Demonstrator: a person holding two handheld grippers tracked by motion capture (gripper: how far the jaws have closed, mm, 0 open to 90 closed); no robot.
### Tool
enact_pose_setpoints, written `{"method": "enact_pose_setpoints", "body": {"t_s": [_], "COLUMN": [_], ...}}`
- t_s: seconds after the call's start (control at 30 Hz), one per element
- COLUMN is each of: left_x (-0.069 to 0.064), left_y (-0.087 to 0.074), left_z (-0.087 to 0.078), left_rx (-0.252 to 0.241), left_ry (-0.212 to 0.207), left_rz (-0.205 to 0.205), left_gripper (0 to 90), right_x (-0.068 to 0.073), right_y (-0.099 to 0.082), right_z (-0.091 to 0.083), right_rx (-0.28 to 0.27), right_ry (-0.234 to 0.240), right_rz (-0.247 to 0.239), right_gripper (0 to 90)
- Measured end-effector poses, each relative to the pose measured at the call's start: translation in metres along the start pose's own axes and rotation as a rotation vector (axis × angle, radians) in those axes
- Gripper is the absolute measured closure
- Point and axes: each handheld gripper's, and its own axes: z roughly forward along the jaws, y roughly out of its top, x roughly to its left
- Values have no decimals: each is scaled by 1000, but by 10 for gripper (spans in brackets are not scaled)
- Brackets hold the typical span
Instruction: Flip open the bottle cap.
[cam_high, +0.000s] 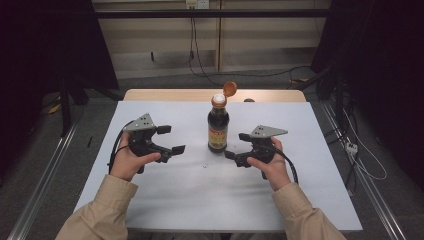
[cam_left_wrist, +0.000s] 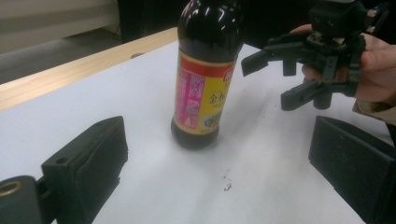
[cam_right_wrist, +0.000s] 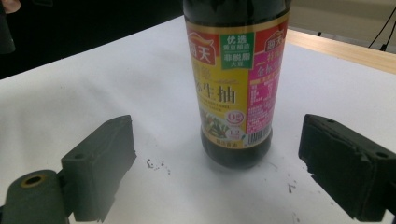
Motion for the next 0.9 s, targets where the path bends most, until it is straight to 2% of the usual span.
{"method": "enact_pose_setpoints", "body": {"t_s": [0.67,0.9], "left_x": [-3,-2], "left_y": [-30,-41], "left_z": [-14,-20], "left_rx": [14,28], "left_ry": [25,48], "left_rz": [-18,-22], "left_gripper": [48,49], "right_x": [1,0], "right_y": [-17,-26], "right_z": [-25,-35], "right_rx": [6,9], "right_ry": [-8,-17], "right_rz": [10,16], "right_gripper": [112,112]}}
